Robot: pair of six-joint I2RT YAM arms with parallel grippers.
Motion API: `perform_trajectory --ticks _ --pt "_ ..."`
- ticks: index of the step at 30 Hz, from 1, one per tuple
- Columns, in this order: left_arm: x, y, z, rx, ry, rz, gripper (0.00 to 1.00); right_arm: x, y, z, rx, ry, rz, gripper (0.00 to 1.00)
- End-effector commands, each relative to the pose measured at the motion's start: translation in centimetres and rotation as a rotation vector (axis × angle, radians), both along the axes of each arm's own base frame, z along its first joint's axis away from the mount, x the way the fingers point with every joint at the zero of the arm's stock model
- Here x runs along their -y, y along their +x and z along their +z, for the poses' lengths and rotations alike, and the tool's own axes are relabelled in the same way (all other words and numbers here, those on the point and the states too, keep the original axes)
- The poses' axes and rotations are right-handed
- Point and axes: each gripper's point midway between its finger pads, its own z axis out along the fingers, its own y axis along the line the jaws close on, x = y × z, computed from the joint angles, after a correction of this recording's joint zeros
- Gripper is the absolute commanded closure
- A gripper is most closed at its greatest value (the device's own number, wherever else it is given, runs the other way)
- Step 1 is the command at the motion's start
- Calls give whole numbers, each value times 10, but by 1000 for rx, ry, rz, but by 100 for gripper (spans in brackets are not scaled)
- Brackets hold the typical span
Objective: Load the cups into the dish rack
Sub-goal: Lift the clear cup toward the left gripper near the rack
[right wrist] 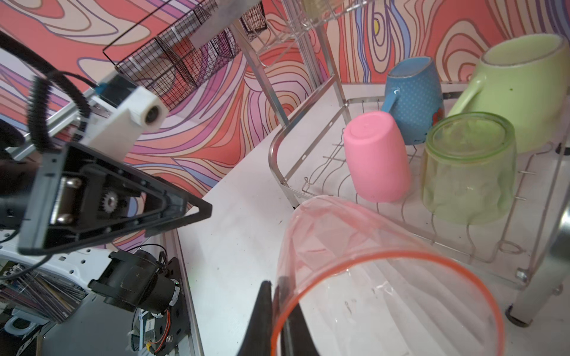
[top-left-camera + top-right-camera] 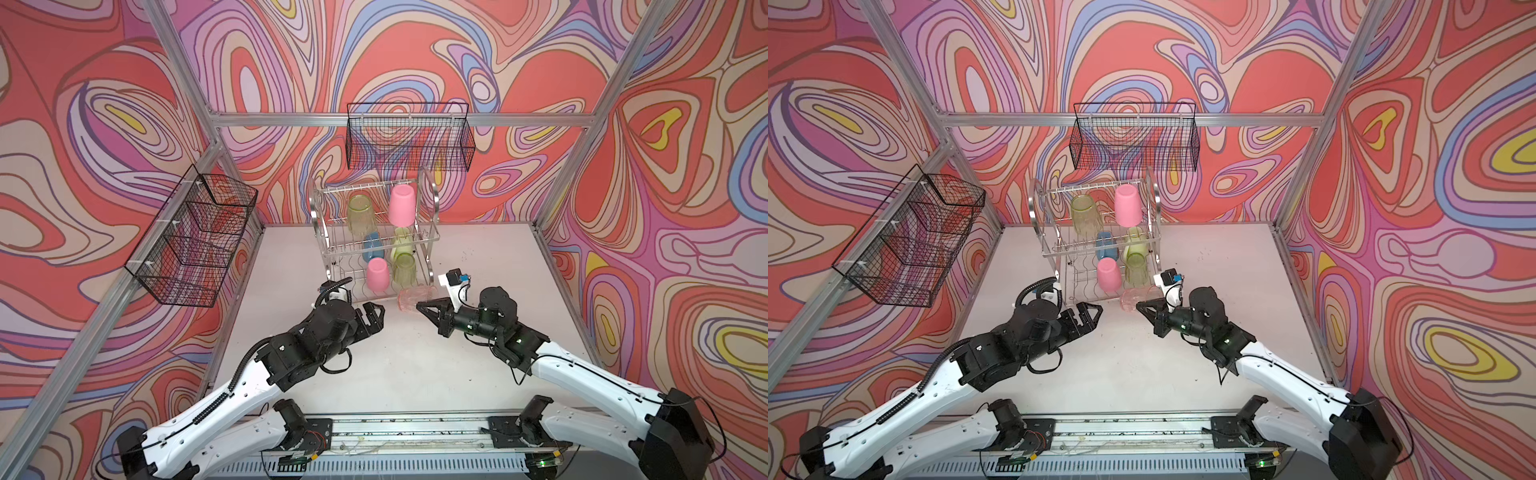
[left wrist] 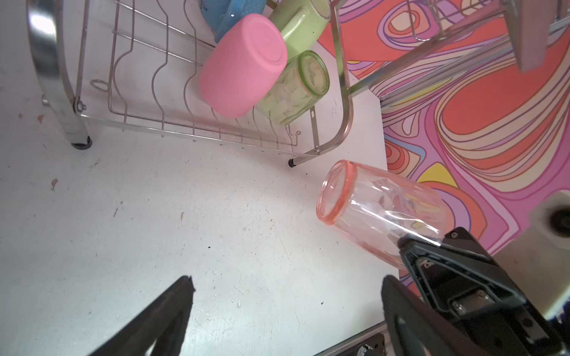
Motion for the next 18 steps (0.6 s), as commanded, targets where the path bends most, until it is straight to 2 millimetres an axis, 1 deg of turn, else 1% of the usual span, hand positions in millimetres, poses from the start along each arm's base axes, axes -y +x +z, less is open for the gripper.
perform_trajectory --ticks 1,4,11,12,18 --pt "-4 2 -10 -84 -151 142 2 -7 -5 22 82 77 53 100" --pt "-2 4 -15 -108 -253 188 2 -10 -10 23 93 103 80 100" --pt "2 9 -17 -134 -410 263 2 -13 -16 16 95 123 115 100" --pt "4 11 -15 -131 -445 270 2 -14 -17 15 97 125 119 100" --pt "9 17 -13 -141 -519 302 3 -17 -18 12 110 133 129 100"
